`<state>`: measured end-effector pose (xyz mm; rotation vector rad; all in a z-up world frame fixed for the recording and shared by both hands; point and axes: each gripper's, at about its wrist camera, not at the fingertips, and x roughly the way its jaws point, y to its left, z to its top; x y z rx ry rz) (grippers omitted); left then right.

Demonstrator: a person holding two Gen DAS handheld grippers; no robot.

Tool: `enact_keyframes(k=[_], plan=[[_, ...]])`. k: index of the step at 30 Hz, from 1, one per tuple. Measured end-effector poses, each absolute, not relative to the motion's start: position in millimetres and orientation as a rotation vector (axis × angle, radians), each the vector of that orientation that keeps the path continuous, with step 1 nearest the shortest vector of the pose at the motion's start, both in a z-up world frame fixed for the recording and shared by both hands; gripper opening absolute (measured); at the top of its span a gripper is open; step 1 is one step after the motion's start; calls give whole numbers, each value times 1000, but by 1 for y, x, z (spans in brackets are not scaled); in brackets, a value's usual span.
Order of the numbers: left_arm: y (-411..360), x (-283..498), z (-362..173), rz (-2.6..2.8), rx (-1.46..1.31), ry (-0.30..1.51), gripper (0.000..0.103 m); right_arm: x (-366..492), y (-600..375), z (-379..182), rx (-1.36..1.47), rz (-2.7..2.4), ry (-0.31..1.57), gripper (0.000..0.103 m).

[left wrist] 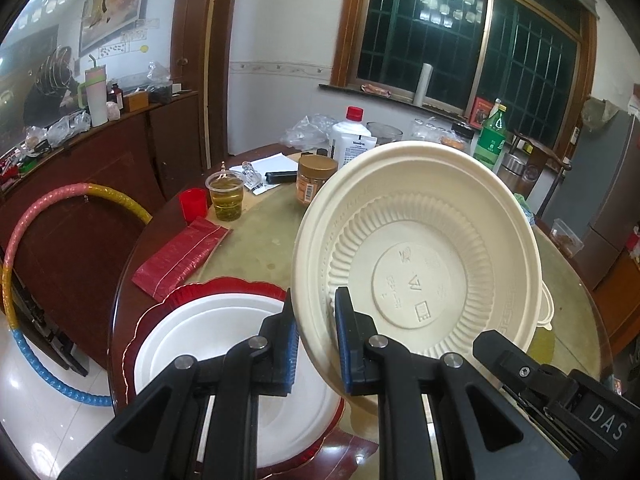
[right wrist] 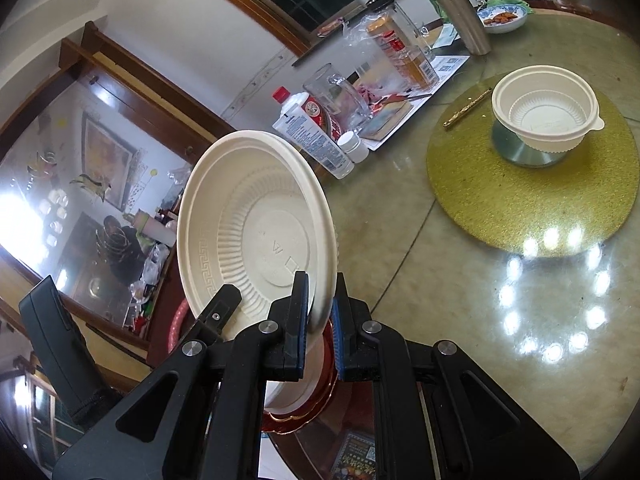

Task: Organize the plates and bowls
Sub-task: 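Lift the beige bowl and carry it toward the red plate stack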

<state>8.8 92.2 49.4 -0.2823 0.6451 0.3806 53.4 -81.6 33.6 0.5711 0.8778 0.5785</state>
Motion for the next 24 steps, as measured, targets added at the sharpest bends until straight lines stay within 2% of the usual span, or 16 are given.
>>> enact_keyframes(k=[24], plan=[[71, -6, 45, 300, -224, 657, 17, 26, -109, 31, 582, 545, 834, 10]])
